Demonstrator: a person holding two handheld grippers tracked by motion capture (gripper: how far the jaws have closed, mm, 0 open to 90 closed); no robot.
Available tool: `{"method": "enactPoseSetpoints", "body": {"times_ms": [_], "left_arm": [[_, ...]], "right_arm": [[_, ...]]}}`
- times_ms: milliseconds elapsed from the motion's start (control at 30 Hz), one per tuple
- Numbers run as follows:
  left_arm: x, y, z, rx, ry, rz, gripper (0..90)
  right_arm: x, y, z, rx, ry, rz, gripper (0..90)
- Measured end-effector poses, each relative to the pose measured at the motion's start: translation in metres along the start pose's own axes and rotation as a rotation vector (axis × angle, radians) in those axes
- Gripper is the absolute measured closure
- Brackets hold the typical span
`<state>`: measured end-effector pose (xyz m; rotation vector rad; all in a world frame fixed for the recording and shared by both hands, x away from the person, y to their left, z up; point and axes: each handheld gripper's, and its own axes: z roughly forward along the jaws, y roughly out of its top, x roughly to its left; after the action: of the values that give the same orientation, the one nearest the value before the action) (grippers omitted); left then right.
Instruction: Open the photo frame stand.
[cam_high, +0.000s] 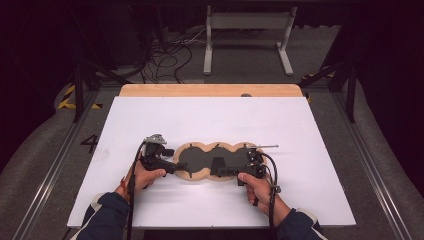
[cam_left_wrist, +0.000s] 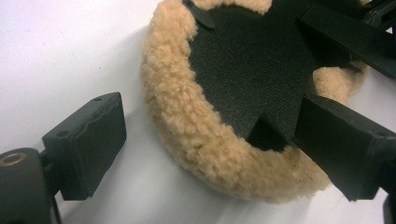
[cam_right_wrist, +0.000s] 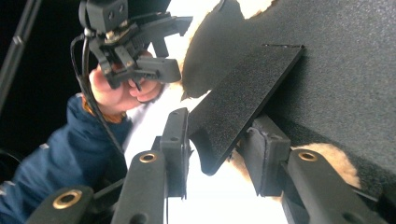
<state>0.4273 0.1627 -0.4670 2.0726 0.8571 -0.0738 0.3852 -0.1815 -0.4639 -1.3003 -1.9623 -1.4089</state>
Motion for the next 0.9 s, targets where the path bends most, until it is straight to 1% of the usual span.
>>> {"method": "enactPoseSetpoints", "body": {"times_ms": [67, 100, 133, 167, 233, 267, 333, 400, 433, 467, 500, 533, 567, 600, 633, 667, 700, 767, 800, 867, 900], "left_arm": [[0.0, 0.0, 0.0, 0.002, -0.005, -0.002, 9.5], [-0.001, 0.0, 0.0, 0.002, -0.022, -0.001, 9.8], [-0.001, 0.0, 0.0, 0.002, -0.022, -0.001, 11.8], [-0.001, -0.001, 0.0, 0.004, -0.027, -0.003, 11.8], [-0.003, 0.0, 0.0, 0.012, -0.046, 0.004, 14.4], [-0.003, 0.0, 0.0, 0.017, -0.059, 0.009, 17.4], [-0.006, 0.0, 0.001, 0.023, -0.066, 0.031, 21.2], [-0.006, -0.001, 0.0, 0.026, -0.068, 0.031, 22.6], [-0.005, -0.002, 0.0, 0.017, -0.076, 0.018, 23.8], [-0.005, -0.002, -0.002, 0.01, -0.079, 0.014, 25.7], [-0.003, -0.003, -0.003, 0.008, -0.083, 0.014, 27.2], [-0.003, -0.003, -0.004, -0.004, -0.09, 0.003, 28.8], [-0.001, -0.004, -0.005, -0.016, -0.097, 0.0, 31.0], [0.0, -0.005, -0.006, -0.029, -0.107, -0.015, 33.8], [0.0, -0.006, -0.007, -0.041, -0.114, -0.019, 35.6], [0.001, -0.006, -0.009, -0.052, -0.119, -0.015, 37.9], [0.001, -0.007, -0.01, -0.059, -0.123, -0.015, 39.7], [-0.001, -0.007, -0.014, -0.074, -0.116, -0.003, 42.4], [-0.002, -0.006, -0.017, -0.089, -0.102, 0.018, 44.2], [-0.006, -0.005, -0.022, -0.124, -0.075, 0.044, 48.8], [-0.006, -0.005, -0.022, -0.124, -0.075, 0.044, 50.7]], "right_arm": [[0.001, 0.0, 0.0, 0.007, -0.006, -0.031, 62.7], [0.002, 0.0, 0.0, 0.008, -0.01, -0.052, 62.6], [0.002, 0.0, 0.0, 0.008, -0.01, -0.052, 62.6], [0.005, 0.0, 0.0, 0.017, -0.028, -0.115, 62.4], [0.008, 0.0, 0.0, 0.024, -0.042, -0.169, 62.2], [0.008, 0.0, 0.001, 0.024, -0.046, -0.191, 62.2], [0.009, 0.0, 0.001, 0.025, -0.049, -0.22, 62.0], [0.009, 0.0, 0.001, 0.026, -0.051, -0.244, 61.8], [0.01, 0.0, 0.0, 0.027, -0.051, -0.253, 61.6], [0.01, 0.0, 0.0, 0.029, -0.052, -0.264, 61.5], [0.01, -0.001, 0.0, 0.024, -0.048, -0.264, 61.5], [0.011, -0.002, 0.0, 0.02, -0.043, -0.244, 61.8], [0.012, -0.002, -0.001, 0.019, -0.046, -0.24, 62.0], [0.013, -0.002, -0.001, 0.026, -0.045, -0.243, 62.9], [0.013, -0.002, -0.002, 0.028, -0.042, -0.242, 63.7], [0.013, -0.002, -0.002, 0.029, -0.035, -0.237, 64.3], [0.013, -0.002, -0.002, 0.029, -0.038, -0.234, 64.3], [0.012, -0.002, -0.002, 0.036, -0.042, -0.234, 64.6], [0.011, -0.002, -0.003, 0.034, -0.04, -0.224, 65.2], [0.012, -0.002, -0.004, 0.025, -0.03, -0.223, 65.6], [0.012, -0.002, -0.004, 0.025, -0.03, -0.223, 65.6]]}}
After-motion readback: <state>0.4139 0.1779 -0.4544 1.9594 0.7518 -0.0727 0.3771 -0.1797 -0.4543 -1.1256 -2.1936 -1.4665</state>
